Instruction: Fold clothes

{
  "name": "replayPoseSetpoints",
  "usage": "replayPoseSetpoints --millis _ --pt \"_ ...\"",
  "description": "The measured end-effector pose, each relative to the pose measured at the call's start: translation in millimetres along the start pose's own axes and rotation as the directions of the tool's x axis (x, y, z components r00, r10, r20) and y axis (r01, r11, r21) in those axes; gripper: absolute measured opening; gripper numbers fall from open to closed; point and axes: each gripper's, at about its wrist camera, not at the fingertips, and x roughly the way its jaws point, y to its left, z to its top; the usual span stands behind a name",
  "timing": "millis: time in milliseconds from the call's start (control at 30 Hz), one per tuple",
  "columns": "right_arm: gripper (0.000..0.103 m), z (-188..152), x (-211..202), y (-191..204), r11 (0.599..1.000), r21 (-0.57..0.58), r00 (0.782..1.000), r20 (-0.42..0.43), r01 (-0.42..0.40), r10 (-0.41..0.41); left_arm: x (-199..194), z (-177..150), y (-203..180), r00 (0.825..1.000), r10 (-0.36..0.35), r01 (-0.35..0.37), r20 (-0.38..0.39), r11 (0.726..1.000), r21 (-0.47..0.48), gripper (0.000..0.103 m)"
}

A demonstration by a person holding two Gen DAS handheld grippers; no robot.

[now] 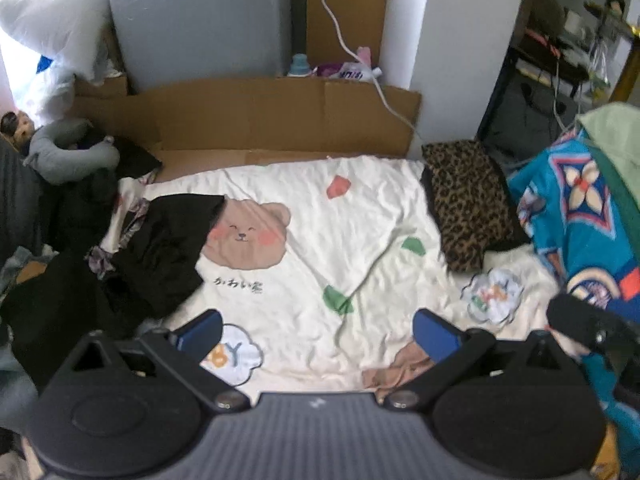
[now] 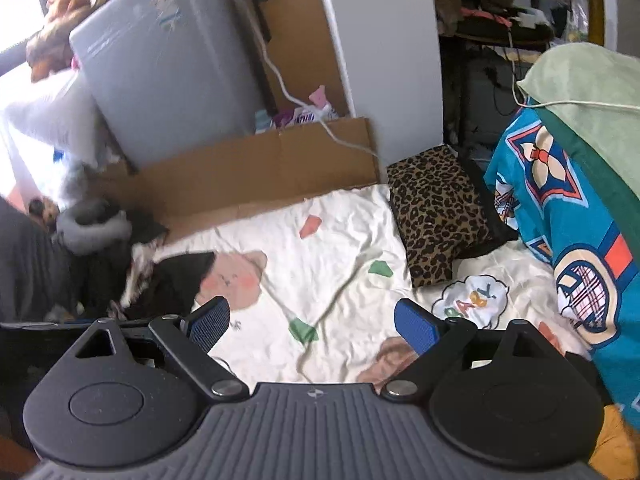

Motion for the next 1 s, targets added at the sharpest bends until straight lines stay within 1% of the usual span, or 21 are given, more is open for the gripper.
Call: replayPoseSetpoints --millis 100,200,267,467,667,767,867,1000 --pt "0.094 -6.0 -1.0 6.3 1.0 -0.016 1.0 -0.023 -0.015 0.014 1.1 -10.3 5.1 0.999 -0.006 0.005 -0.038 1.0 -0.022 0.102" --pt "0.094 -11.2 -3.2 16.1 0.998 -0.055 0.999 -0.033 -0.012 0.011 -2.0 -14.5 10.1 0.999 0.013 -0.014 -0.033 1.0 -0.024 0.102" --pt "0.094 -14.0 -2.3 18.4 0.998 -0.062 0.999 -0.045 -0.014 0.011 -4.4 -16.1 14.0 0.999 0.034 -0.035 -0.026 0.999 -0.032 0.102" --pt "0.094 -27.0 5.7 26.4 0.994 -0.113 0.995 -0.104 0.002 -0.014 -9.8 -23.7 29.7 0.998 0.057 -0.06 -0.041 0.994 -0.088 0.102" --pt "0.094 -35.4 13.7 28.0 0.994 -0.109 0.988 -0.148 0.024 -0.04 -7.5 -33.1 39.4 0.994 0.07 -0.078 -0.08 0.992 -0.098 0.102" --pt "0.094 -35.4 18.0 29.2 0.994 -0.106 0.987 -0.158 0.024 -0.04 -3.5 -35.6 43.8 0.993 0.055 -0.066 -0.109 0.993 -0.101 0.102" --pt "0.094 -33.4 24.1 32.5 0.995 -0.098 0.984 -0.174 0.01 -0.027 -0.1 -36.8 49.9 0.991 0.07 -0.083 -0.116 0.99 -0.111 0.102" --pt "0.094 -29.1 33.2 37.2 0.995 -0.101 0.985 -0.171 0.013 -0.03 0.0 -35.4 58.1 0.99 0.074 -0.089 -0.12 0.988 -0.124 0.102"
